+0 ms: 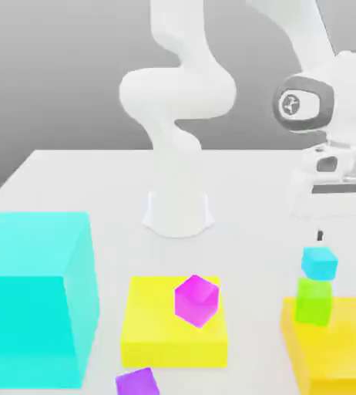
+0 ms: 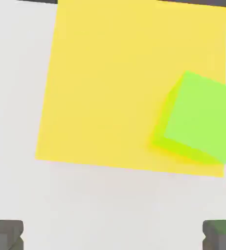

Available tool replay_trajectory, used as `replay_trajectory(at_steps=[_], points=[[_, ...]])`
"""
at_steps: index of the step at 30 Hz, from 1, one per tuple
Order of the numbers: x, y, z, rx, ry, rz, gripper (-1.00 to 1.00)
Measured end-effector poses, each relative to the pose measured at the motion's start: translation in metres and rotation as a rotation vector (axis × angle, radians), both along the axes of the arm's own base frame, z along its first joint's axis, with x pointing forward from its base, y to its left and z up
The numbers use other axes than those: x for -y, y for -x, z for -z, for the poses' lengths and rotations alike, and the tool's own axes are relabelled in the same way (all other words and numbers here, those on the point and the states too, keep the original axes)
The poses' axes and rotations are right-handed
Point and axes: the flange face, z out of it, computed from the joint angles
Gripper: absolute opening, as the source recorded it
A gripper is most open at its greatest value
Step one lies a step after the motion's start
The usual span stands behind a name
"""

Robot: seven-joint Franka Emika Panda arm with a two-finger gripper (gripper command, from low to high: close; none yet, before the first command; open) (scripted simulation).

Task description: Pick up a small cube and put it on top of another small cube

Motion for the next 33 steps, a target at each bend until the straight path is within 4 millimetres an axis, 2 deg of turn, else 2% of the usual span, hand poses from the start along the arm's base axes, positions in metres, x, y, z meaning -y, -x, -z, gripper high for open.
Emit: replay_trajectory(at_steps=[2, 3, 4, 5, 6, 13, 20, 21, 28, 33], points=[[-0.011, 0.042, 0.022, -0.056, 0.000, -0.036, 0.00], [-0.017, 0.056, 0.028, -0.068, -0.001, -0.060, 0.00], [-0.018, 0.059, 0.032, -0.075, -0.005, -0.057, 0.00], [-0.012, 0.048, 0.034, -0.077, -0.010, -0.018, 0.00], [-0.012, 0.046, 0.037, -0.078, -0.013, -0.008, 0.00], [-0.016, 0.045, 0.061, -0.081, -0.023, -0.002, 0.00], [-0.008, 0.048, 0.095, -0.083, -0.005, -0.007, 0.00], [-0.007, 0.048, 0.098, -0.082, -0.002, -0.007, -1.00], [-0.007, 0.048, 0.098, -0.082, -0.004, -0.007, -1.00], [-0.014, 0.046, 0.075, -0.081, -0.021, -0.003, -1.00]])
